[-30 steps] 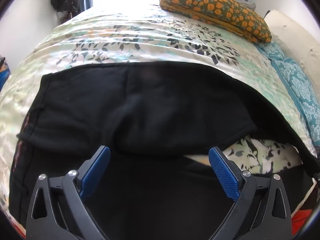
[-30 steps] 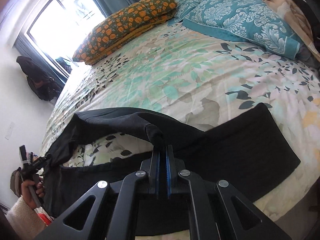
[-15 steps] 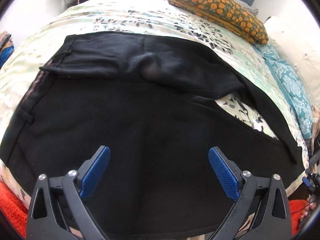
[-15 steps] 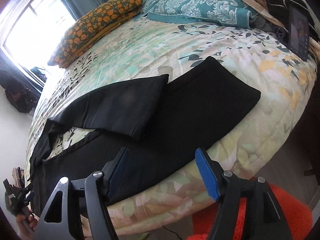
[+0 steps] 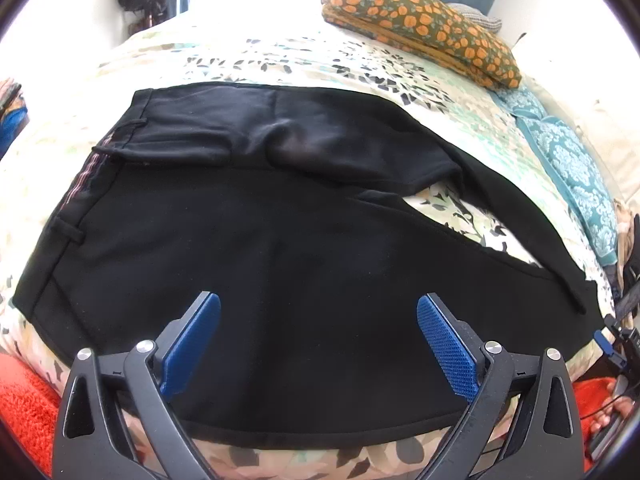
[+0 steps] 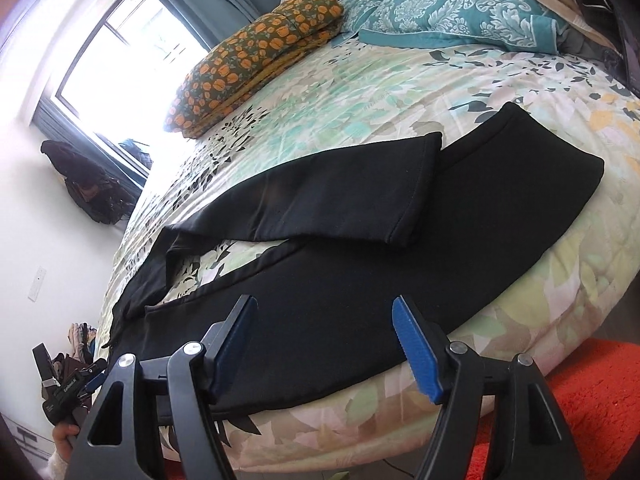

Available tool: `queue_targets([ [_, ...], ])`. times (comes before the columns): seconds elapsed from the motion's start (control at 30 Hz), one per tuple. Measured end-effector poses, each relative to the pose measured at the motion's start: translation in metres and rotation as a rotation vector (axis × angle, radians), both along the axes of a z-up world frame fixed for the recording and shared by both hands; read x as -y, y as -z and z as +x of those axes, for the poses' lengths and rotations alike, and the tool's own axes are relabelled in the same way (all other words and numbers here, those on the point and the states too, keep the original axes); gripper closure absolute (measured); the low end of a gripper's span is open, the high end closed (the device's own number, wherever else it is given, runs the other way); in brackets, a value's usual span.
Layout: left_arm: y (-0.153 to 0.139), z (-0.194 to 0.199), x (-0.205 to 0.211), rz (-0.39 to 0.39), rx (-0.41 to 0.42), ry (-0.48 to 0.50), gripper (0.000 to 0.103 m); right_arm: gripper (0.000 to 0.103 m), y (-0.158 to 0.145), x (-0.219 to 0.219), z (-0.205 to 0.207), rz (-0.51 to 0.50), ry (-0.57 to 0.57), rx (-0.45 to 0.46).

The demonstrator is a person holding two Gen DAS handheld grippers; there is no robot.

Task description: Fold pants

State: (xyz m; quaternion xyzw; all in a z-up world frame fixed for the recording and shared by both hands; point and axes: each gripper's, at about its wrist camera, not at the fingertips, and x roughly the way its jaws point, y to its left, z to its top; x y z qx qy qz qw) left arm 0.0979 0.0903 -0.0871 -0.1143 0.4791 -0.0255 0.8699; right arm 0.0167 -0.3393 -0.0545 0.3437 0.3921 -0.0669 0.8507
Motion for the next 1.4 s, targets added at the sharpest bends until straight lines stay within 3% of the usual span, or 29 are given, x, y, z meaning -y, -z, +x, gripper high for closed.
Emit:
queue_targets([
  [0.13, -0.003, -0.002, -0.005, -0.005, 0.011, -0.018, 0.003, 0.033, 0.006, 0.028, -0.016, 0.161, 0.11, 0.067],
  [0.2, -0.003, -0.003, -0.004, 0.001, 0.023, -0.02, 0.003, 0.033, 0.013, 0.041, -0.019, 0.253, 0.167, 0.059],
  [0.33, 0.003, 0.0, 0.0, 0.004, 0.006, -0.008, 0.003, 0.033, 0.024, 0.038, 0.003, 0.446, 0.152, 0.079],
  [0.4, 0.005, 0.001, 0.003, 0.008, 0.0, 0.0, 0.003, 0.034, 0.031, 0.037, 0.02, 0.494, 0.183, 0.053],
  [0.53, 0.002, -0.001, 0.007, 0.03, 0.009, 0.016, 0.003, 0.034, 0.056, 0.054, 0.041, 0.527, 0.404, -0.039],
  [0.6, 0.001, -0.002, 0.007, 0.042, 0.017, 0.017, 0.003, 0.034, 0.065, 0.061, 0.046, 0.559, 0.458, -0.037],
  [0.63, 0.001, -0.001, 0.006, 0.045, 0.015, 0.015, 0.003, 0.047, 0.066, 0.063, 0.049, 0.538, 0.458, -0.042],
  [0.67, 0.002, 0.0, 0.006, 0.044, 0.009, 0.012, 0.003, 0.087, 0.063, 0.065, 0.05, 0.49, 0.459, -0.05],
  [0.7, 0.003, 0.002, 0.005, 0.041, 0.0, 0.009, 0.003, 0.097, 0.056, 0.067, 0.051, 0.433, 0.449, -0.039],
  [0.87, 0.0, 0.032, 0.007, -0.001, -0.02, 0.011, 0.003, 0.098, -0.021, 0.052, 0.051, 0.151, 0.252, 0.105],
  [0.97, -0.006, 0.068, 0.011, -0.061, -0.017, 0.027, 0.003, 0.098, -0.061, 0.039, 0.054, 0.041, 0.146, 0.163],
  [1.23, -0.012, 0.188, 0.021, -0.256, -0.038, -0.02, 0.003, 0.098, -0.087, 0.031, 0.042, 0.007, 0.093, 0.222],
  [1.4, 0.013, 0.242, 0.021, -0.34, -0.114, -0.075, 0.003, 0.098, -0.098, 0.035, 0.024, 0.02, 0.083, 0.254],
])
